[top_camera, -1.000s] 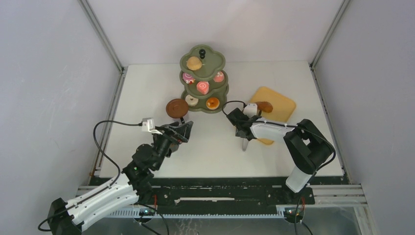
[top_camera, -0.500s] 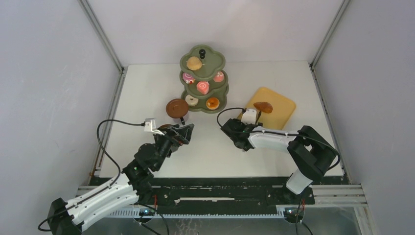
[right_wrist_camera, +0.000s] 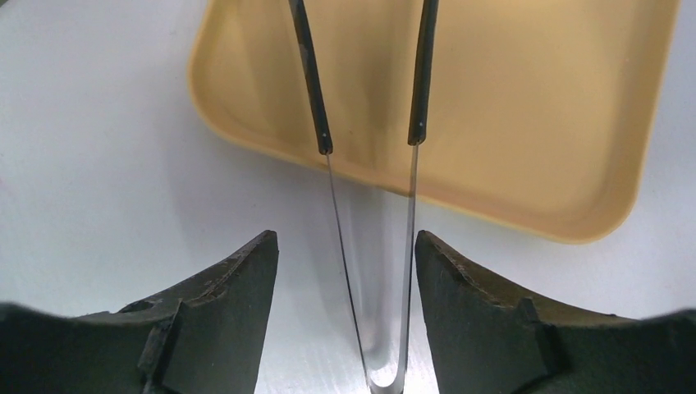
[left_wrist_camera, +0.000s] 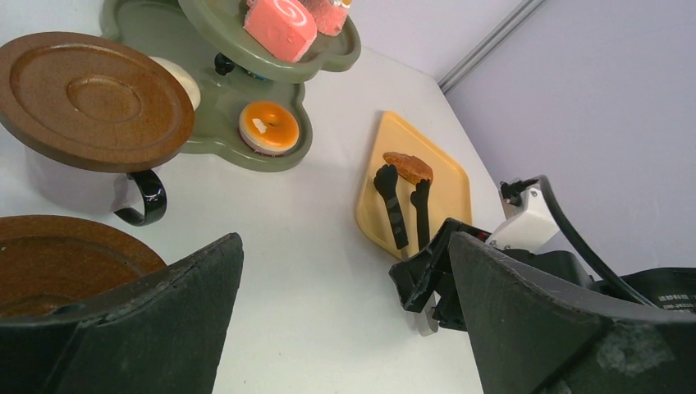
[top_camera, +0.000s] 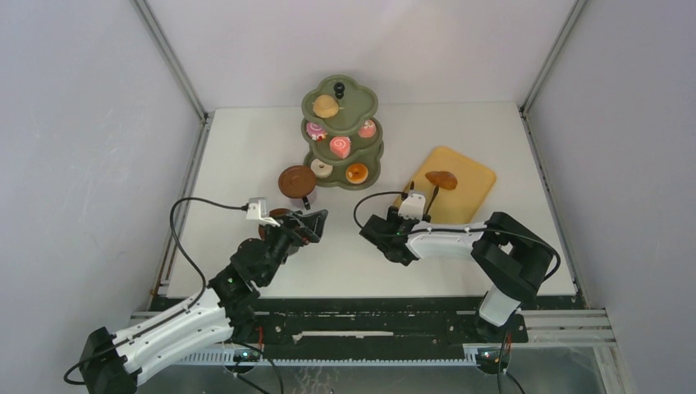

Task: Serve the afternoon tea
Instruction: Place the clamp on the tray.

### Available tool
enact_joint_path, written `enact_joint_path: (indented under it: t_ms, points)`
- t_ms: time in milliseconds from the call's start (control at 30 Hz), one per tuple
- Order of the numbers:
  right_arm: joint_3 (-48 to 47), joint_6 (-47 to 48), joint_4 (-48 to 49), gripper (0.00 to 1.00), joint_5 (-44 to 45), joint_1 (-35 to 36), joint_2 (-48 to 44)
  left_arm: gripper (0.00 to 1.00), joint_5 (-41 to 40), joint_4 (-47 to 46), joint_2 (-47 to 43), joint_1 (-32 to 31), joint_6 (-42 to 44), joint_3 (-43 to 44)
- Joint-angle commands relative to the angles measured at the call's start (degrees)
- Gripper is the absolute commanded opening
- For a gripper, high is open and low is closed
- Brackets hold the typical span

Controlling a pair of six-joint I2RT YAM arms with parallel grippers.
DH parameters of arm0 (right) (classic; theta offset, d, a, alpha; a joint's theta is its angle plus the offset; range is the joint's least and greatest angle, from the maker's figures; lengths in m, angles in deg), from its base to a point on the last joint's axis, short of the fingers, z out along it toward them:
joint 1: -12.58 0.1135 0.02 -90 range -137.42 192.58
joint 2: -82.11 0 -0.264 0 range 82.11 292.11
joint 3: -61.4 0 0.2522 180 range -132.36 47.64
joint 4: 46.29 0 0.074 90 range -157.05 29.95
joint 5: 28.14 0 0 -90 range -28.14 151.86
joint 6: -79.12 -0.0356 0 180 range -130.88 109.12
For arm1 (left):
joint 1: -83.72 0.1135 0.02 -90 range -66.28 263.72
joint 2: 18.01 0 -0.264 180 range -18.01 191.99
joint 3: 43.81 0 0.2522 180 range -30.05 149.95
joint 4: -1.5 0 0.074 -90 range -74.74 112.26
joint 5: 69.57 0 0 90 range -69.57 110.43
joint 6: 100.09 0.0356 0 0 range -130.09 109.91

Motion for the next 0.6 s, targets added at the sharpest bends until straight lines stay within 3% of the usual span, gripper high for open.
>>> enact_joint_path:
  t_ms: [0,567]
  points:
    - [0.21,-3.41,-0.39,0.70,2.64,-0.40,1.21,1.00,0.67,-2.67,-1.00,-0.25,-0.38,2.23]
    - [-0.10,-0.35,3.39,0.64,2.78,-4.77,2.74,1.00,0.84,-5.88,1.29,-0.22,-0.69,1.40]
